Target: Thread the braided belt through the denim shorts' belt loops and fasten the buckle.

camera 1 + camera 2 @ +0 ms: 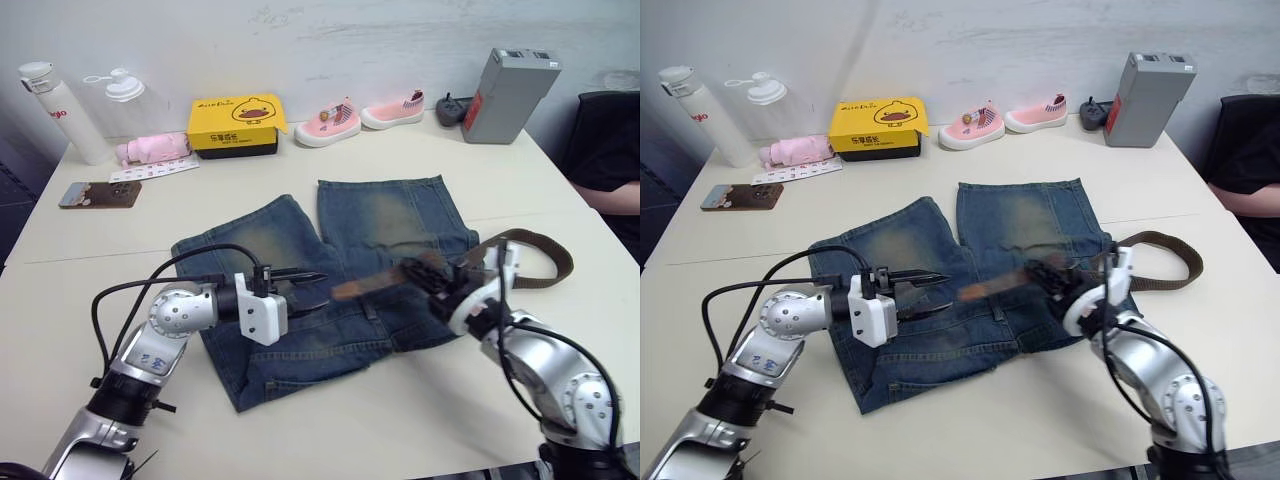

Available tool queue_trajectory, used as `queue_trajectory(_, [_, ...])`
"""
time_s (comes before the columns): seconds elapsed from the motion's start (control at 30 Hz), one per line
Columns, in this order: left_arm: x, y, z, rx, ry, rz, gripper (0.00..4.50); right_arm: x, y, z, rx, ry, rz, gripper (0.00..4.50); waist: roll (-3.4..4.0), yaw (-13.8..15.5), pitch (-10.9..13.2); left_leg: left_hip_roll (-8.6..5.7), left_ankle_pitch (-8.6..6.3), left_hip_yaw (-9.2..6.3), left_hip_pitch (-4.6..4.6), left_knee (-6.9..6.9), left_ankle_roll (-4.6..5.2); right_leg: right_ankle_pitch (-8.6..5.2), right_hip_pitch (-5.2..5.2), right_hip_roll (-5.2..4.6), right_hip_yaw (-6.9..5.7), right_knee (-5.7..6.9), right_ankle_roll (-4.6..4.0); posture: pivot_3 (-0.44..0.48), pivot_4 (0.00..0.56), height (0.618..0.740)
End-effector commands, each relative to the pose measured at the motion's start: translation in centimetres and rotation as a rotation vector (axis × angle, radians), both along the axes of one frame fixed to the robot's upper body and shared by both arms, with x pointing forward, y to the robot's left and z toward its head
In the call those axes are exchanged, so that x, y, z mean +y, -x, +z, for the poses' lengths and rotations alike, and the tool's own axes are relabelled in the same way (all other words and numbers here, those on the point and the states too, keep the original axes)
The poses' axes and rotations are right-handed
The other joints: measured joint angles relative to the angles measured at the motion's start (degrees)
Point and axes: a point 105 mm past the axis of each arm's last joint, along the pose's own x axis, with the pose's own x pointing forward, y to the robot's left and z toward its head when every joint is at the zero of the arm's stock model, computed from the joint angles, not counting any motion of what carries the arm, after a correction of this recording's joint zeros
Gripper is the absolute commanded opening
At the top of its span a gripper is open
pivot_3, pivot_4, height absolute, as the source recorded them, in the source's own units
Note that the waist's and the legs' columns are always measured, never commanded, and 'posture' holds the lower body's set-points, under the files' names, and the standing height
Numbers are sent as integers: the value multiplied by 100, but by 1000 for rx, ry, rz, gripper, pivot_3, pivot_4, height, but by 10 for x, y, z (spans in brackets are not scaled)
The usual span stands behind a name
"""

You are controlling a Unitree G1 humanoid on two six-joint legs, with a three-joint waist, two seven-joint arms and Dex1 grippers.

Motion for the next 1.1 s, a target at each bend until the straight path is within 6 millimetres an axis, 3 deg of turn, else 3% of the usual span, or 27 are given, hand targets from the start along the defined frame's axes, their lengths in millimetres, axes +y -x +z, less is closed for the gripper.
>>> queue_trajectory(0.03, [12, 18, -1, 133, 10, -22, 2085, -46, -10, 2, -73, 179, -88, 0, 8, -14, 5, 1, 0, 1, -1, 0, 0, 0, -2, 1, 1, 0, 0, 0, 150, 706])
queue_trajectory(0.2, [21, 25, -1, 200, 31, 0, 2085, -48, -7, -9, -106, 362, -17, 0, 16, -8, 5, 4, -2, 10, -5, -4, 3, -1, 0, 1, 4, 0, -2, 0, 150, 706])
queue_trajectory(0.37, [30, 34, -4, 297, 90, 48, 2085, -57, -5, -16, -144, 439, -18, 0, 15, -3, 4, 2, -3, 11, -5, -8, 4, -1, 3, -2, 7, -4, -2, 0, 150, 706])
queue_trajectory(0.53, [31, 40, -10, 357, 88, 62, 2085, -40, -7, -14, -189, 449, 22, 0, 14, 4, 5, 1, -3, 9, -5, -7, 2, -1, 8, -2, 6, -4, -2, 0, 150, 706])
queue_trajectory(0.8, [30, 40, -12, 359, 89, 77, 2085, -20, -9, 7, -334, 531, 42, 0, 16, -2, 5, 1, -3, 10, -4, -11, 0, -1, 1, 0, 6, -4, -2, 0, 150, 706])
queue_trajectory(1.1, [28, 38, -9, 353, 103, 82, 2085, -6, -2, 6, -393, 601, 91, 0, 15, -2, 6, 0, -3, 10, -4, -13, 0, -1, 2, 0, 6, -6, -2, 0, 150, 706])
